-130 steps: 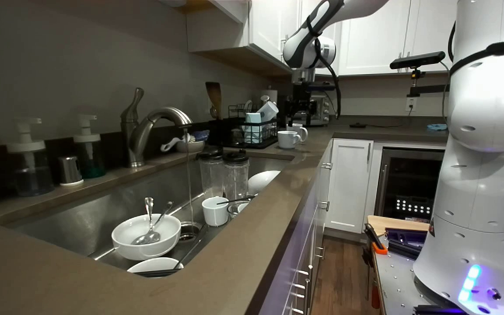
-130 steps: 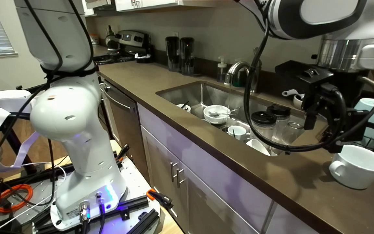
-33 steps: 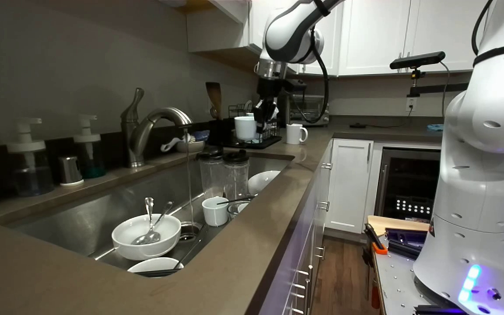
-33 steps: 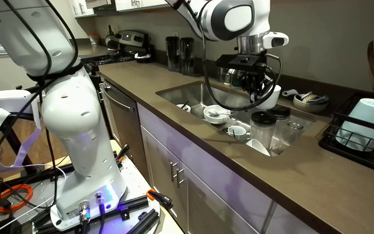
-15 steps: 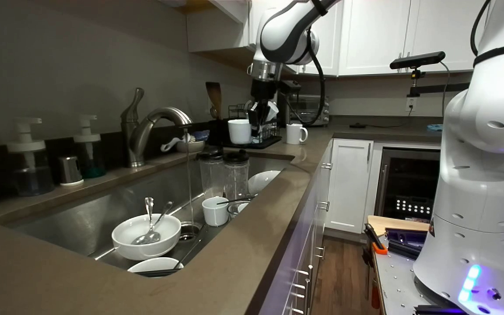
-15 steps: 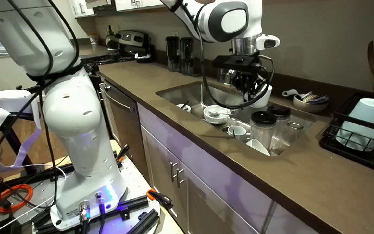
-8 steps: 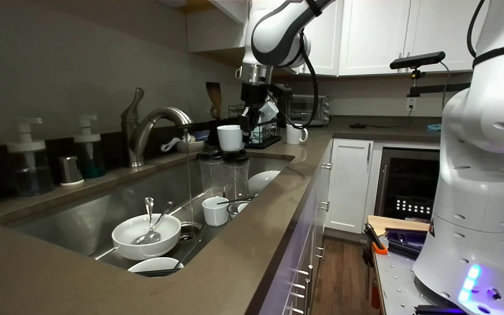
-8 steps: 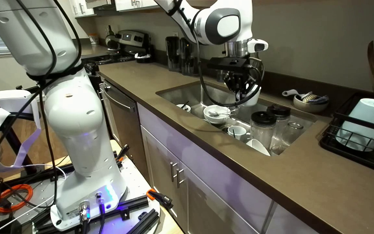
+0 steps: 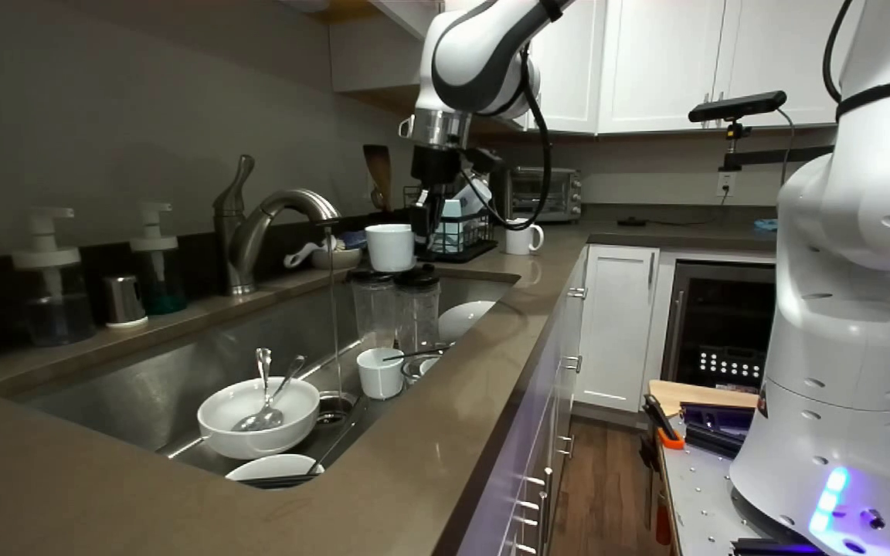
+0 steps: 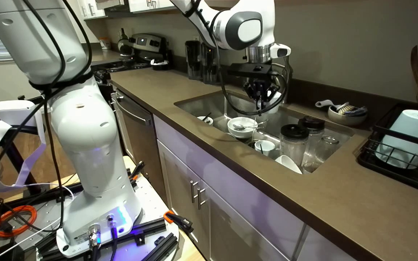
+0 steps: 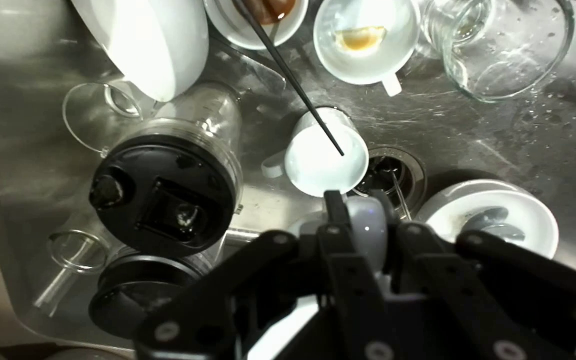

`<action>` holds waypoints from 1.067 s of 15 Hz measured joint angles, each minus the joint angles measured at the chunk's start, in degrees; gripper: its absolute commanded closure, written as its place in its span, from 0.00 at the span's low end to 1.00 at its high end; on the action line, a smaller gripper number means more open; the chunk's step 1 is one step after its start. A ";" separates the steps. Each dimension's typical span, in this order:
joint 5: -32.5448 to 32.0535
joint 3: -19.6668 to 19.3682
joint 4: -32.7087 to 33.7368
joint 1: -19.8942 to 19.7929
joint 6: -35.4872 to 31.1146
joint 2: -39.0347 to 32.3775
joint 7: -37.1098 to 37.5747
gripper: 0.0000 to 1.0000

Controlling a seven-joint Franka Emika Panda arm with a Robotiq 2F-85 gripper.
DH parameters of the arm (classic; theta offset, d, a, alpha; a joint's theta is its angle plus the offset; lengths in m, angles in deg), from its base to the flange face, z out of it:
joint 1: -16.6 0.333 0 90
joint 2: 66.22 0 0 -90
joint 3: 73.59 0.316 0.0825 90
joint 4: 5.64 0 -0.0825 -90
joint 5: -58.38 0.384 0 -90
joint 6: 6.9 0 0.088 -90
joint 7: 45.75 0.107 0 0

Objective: Take the smaller mug on the counter, fill it with water and place it on the left side of the counter

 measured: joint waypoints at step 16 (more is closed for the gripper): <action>-15.35 3.86 4.09 1.56 -1.46 -8.33 9.63 0.96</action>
